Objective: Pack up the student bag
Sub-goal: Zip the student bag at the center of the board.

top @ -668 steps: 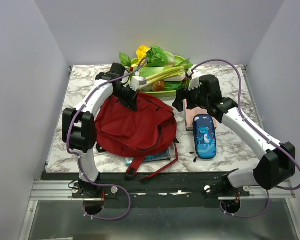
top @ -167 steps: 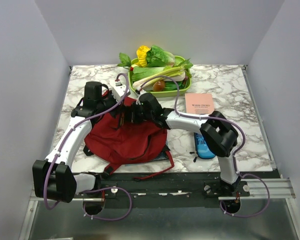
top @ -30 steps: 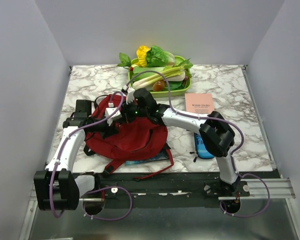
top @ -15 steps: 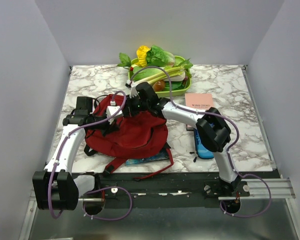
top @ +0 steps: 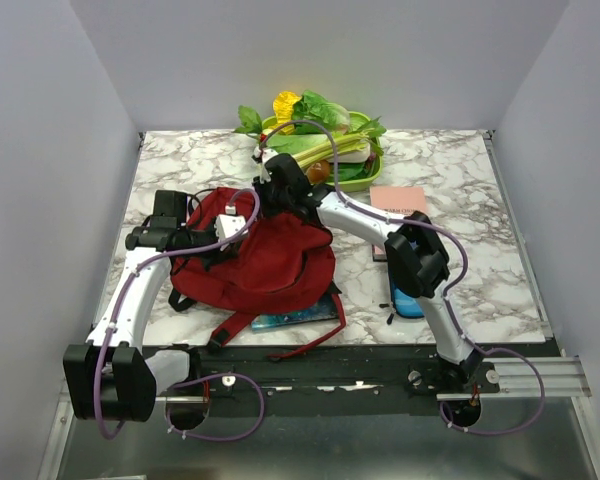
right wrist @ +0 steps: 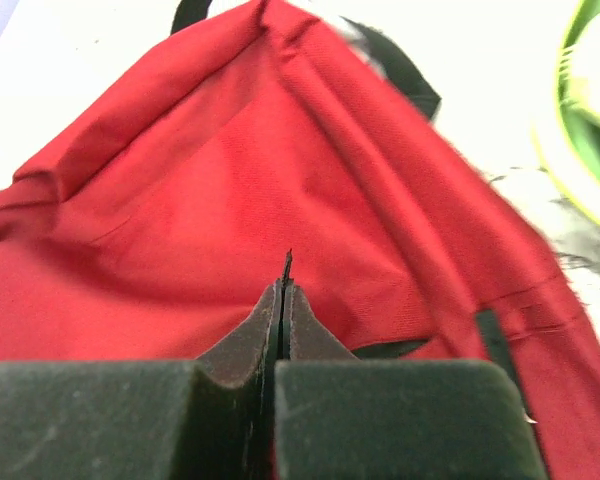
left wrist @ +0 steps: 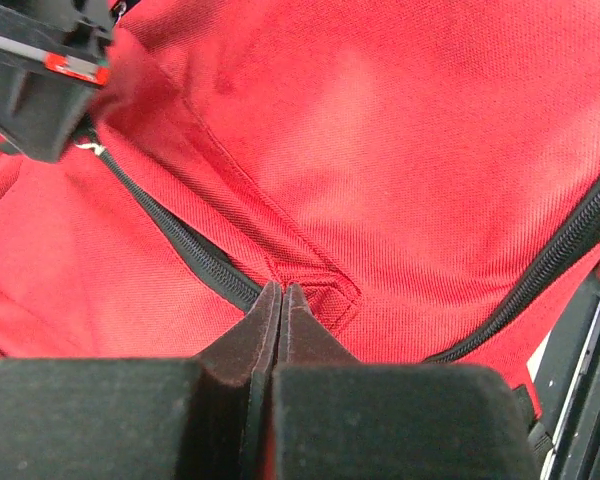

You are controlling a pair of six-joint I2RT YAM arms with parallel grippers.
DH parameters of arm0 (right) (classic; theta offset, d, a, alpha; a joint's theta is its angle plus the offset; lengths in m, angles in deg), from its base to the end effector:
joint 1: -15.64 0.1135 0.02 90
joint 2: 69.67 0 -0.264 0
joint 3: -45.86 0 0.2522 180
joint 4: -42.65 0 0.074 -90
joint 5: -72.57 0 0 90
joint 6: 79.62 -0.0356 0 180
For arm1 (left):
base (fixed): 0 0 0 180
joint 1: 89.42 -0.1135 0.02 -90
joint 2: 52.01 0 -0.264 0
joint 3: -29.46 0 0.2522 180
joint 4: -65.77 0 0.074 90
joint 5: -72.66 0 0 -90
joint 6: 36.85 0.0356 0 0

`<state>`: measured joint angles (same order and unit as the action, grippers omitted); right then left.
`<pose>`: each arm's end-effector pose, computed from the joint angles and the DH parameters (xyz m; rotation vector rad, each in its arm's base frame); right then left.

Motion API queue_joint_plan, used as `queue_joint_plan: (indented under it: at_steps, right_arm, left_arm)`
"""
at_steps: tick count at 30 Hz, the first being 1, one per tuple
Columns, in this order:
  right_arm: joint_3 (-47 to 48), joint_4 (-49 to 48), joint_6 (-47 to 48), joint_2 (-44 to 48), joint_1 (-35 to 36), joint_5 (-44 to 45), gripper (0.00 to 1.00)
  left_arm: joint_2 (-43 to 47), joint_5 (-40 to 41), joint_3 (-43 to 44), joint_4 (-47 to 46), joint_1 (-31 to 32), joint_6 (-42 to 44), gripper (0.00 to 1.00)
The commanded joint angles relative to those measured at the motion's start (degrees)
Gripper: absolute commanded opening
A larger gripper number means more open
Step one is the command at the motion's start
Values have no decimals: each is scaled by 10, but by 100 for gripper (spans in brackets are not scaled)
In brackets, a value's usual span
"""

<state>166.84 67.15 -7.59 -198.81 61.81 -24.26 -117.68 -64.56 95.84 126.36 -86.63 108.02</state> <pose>0.3628 0.3841 0.2235 -0.6162 2.1533 0.7631 0.2112 -0.0365 0.2723 1.3200 1.8480 -0.6194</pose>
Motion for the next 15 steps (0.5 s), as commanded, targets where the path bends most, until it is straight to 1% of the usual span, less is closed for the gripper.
queue_joint_plan:
  at_steps: [1,8,10,11,13,14,15]
  right_arm:
    - [40,0,41,-30,-50,175,6]
    - [68,16,33,-20,-62,219,9]
    - [82,29,21,-23,-67,210,9]
    - [83,31,19,-26,-69,203,11]
    - [77,31,19,-23,-69,182,19]
    - [73,31,19,-17,-69,149,31]
    - [67,31,17,-11,-69,133,36]
  left_arm:
    - [27,-47,16,124,9,47,1]
    - [34,-53,35,217,8,124,0]
    - [39,-49,35,219,8,123,0]
    - [39,-45,33,214,8,119,0]
    - [40,-38,28,195,8,102,0]
    - [41,-34,23,165,8,69,6]
    - [40,-25,21,149,8,57,12]
